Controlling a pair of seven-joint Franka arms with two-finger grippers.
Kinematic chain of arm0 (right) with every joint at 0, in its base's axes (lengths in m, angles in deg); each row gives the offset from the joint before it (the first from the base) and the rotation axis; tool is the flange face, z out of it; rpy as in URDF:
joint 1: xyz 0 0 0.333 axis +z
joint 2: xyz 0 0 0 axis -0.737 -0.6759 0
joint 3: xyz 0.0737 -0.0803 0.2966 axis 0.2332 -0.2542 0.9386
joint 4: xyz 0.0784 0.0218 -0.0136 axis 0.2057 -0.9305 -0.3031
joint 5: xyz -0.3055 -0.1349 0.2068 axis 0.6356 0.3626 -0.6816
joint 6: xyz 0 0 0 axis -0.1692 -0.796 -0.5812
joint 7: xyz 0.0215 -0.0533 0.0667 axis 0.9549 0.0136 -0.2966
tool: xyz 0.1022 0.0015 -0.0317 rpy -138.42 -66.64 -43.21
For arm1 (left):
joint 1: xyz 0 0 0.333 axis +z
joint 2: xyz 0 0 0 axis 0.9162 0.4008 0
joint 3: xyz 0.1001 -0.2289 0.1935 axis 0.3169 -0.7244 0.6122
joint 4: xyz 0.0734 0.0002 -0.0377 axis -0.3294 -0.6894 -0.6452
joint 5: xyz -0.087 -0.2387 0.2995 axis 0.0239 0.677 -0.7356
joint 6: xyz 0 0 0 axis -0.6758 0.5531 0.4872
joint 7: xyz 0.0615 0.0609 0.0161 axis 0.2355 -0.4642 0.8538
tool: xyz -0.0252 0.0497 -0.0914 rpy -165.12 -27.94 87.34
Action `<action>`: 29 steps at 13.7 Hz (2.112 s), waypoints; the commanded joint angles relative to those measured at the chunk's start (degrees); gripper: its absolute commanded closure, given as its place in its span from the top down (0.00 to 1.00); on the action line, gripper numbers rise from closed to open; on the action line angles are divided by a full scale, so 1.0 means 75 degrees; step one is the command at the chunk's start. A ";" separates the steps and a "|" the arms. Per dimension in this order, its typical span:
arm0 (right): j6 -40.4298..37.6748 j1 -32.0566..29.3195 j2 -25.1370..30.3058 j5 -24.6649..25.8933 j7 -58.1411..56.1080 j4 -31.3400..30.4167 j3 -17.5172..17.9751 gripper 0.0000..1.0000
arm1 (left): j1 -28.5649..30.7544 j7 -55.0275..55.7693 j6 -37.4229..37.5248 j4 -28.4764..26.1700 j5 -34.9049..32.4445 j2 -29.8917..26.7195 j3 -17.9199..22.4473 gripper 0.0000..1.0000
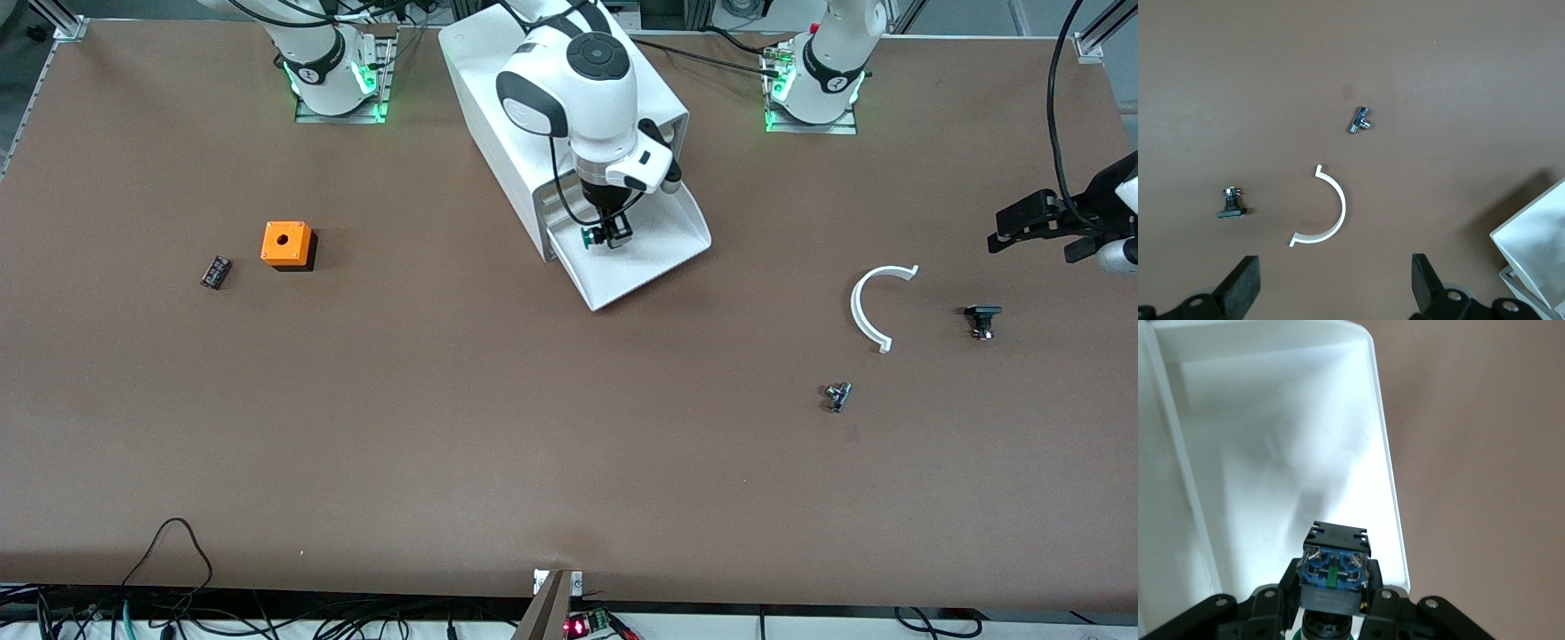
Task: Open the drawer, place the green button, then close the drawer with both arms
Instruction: 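Carry the button over the open drawer with the right gripper, then release the button in the drawer while the left gripper returns to the drawer, then push the drawer closed with the left gripper while the right gripper withdraws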
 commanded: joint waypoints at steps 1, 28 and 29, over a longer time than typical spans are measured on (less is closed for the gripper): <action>-0.0185 0.0231 -0.0729 0.0120 -0.0369 0.0983 -0.0015 0.32 | 0.0021 0.0011 0.0084 -0.0097 -0.0247 -0.0124 -0.0047 1.00; -0.1533 -0.0494 -0.0029 -0.0454 0.0860 0.1559 -0.0224 1.00 | -0.2191 0.7357 -0.5505 -0.3085 -0.0153 0.2615 -0.1102 1.00; -0.1544 -0.0553 0.0112 -0.0431 0.1245 0.1547 -0.0365 1.00 | -0.2414 0.7440 -0.5529 -0.3097 -0.0153 0.2792 -0.1102 1.00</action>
